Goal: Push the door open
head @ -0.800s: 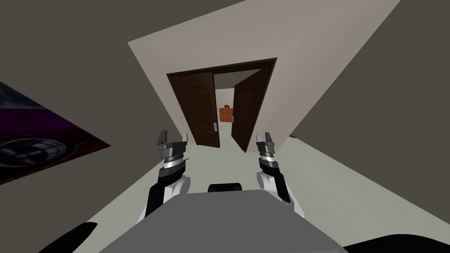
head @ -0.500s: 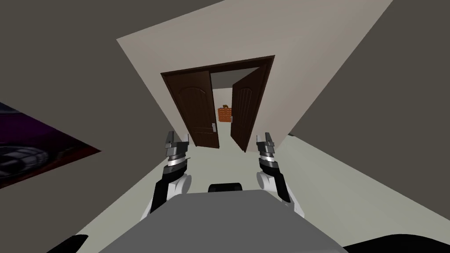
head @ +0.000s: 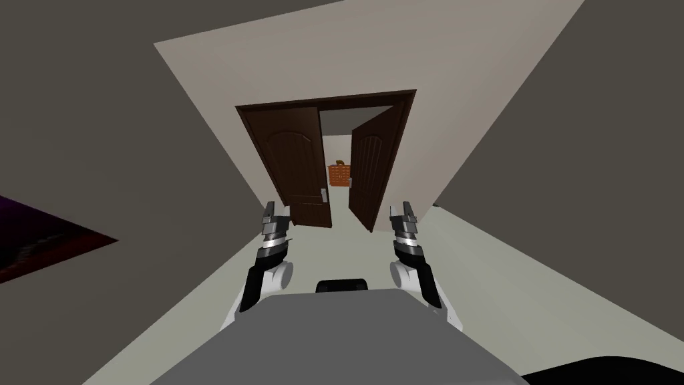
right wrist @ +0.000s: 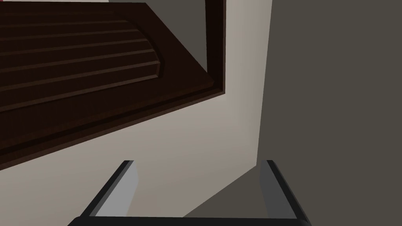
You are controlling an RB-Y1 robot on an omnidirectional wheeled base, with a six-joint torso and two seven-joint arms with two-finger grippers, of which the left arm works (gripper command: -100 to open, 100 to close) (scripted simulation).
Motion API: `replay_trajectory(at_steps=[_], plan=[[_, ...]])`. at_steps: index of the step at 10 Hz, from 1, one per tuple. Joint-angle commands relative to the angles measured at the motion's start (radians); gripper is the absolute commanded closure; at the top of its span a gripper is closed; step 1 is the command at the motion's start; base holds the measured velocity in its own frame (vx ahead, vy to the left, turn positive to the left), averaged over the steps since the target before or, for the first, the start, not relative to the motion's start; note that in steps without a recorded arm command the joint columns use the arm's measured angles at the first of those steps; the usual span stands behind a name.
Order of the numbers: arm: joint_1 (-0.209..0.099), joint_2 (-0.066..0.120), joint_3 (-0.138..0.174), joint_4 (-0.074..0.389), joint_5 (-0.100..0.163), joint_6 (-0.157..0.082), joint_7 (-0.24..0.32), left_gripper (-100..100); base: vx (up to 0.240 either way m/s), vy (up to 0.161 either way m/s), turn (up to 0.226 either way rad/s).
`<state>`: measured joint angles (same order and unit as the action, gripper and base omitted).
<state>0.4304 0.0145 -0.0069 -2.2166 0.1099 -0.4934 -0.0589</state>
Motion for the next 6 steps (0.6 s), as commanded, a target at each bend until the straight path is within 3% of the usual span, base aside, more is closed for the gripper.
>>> replay_trajectory(at_steps=[1,6], plan=[[-0.032,0.007,0.020,0.050,-0.001,0.008,-0.005,-100,0.085,0.052,-0.106],[-0.134,0.021,0.080,0.214,-0.010,0.027,-0.023,-100,0.085,0.078,-0.133]])
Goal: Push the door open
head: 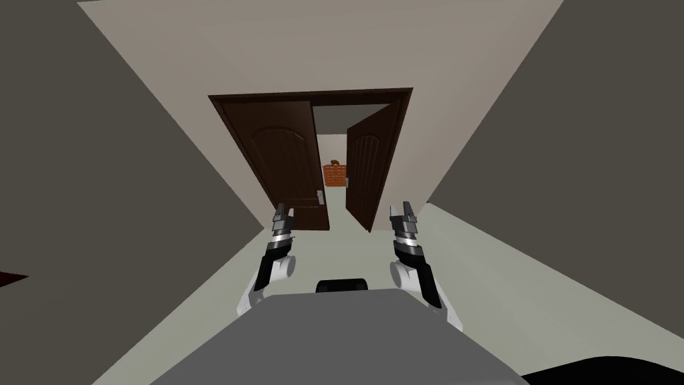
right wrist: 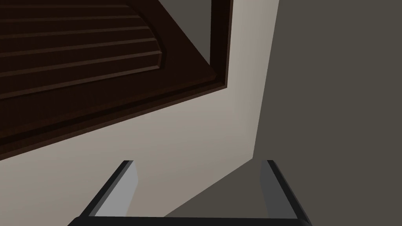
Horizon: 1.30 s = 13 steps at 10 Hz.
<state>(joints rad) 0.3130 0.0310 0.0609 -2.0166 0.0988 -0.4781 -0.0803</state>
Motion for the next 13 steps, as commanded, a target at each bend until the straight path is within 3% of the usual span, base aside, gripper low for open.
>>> replay_trajectory(at_steps=[1,4,6,9,11,12,13], plan=[[-0.038,0.006,0.026,0.050,-0.001,0.015,-0.005,-100,0.077,0.084,-0.133],[-0.061,0.008,0.039,0.104,-0.003,0.020,-0.009,-100,0.048,0.041,-0.053],[-0.107,0.010,0.067,0.169,-0.007,0.028,-0.017,-100,0.050,0.051,-0.120],[-0.131,0.010,0.081,0.225,-0.009,0.033,-0.021,-100,0.044,0.057,-0.070],[-0.179,0.010,0.110,0.296,-0.013,0.041,-0.030,-100,0.064,0.070,-0.128],[-0.179,0.010,0.110,0.308,-0.013,0.041,-0.030,-100,0.045,0.069,-0.065],[-0.203,0.009,0.124,0.344,-0.015,0.046,-0.034,-100,0.036,0.054,-0.091]])
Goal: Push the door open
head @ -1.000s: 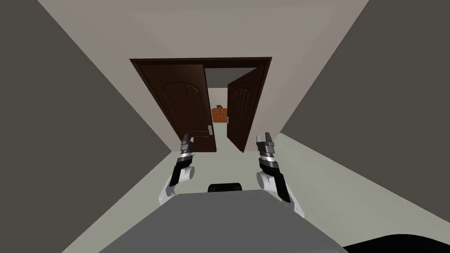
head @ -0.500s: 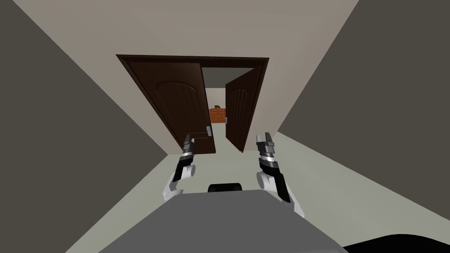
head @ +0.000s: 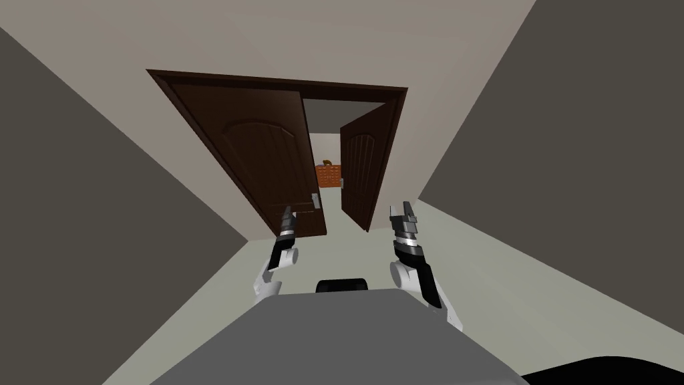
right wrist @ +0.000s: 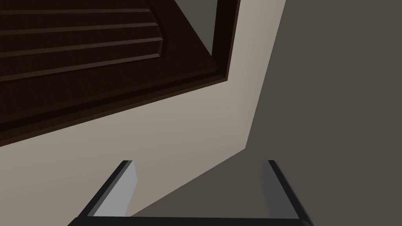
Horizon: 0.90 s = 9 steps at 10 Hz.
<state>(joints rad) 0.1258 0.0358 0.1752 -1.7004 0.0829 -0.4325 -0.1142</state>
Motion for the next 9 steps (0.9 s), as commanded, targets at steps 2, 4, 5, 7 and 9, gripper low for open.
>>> replay_trajectory(at_steps=[2,4,5,7,9], plan=[[-0.040,0.003,0.024,0.073,-0.001,0.005,-0.004,-100,0.031,0.045,-0.077],[-0.064,0.001,0.038,0.114,-0.004,0.009,-0.008,-100,0.038,0.055,-0.074],[-0.087,-0.001,0.053,0.142,-0.006,0.013,-0.013,-100,0.057,0.084,-0.152],[-0.110,-0.004,0.066,0.198,-0.008,0.018,-0.017,-100,0.044,0.066,-0.073],[-0.156,-0.009,0.094,0.265,-0.012,0.026,-0.025,-100,0.065,0.087,-0.151]])
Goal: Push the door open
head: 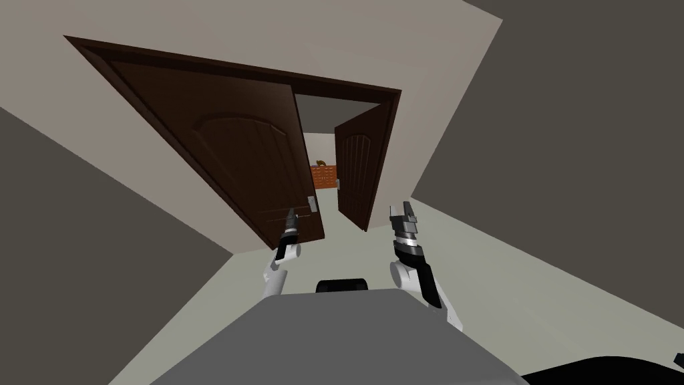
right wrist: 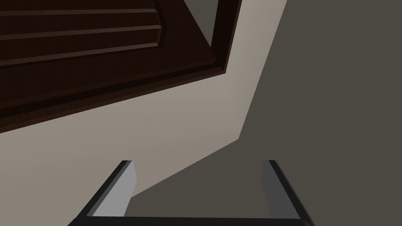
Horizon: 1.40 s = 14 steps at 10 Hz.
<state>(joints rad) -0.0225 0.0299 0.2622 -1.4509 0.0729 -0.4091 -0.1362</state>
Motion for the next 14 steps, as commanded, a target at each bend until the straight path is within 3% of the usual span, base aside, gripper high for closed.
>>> replay_trajectory(at_steps=[1,6,7,14], plan=[[-0.008,-0.004,0.007,0.028,-0.002,0.003,-0.003,-100,0.045,0.080,-0.063],[-0.113,-0.024,0.069,0.200,-0.011,0.022,-0.021,-100,0.050,0.083,-0.122],[-0.113,-0.024,0.069,0.209,-0.011,0.022,-0.021,-100,0.038,0.071,-0.047],[-0.222,-0.058,0.134,0.398,-0.020,0.042,-0.040,-100,0.046,0.075,-0.097]])
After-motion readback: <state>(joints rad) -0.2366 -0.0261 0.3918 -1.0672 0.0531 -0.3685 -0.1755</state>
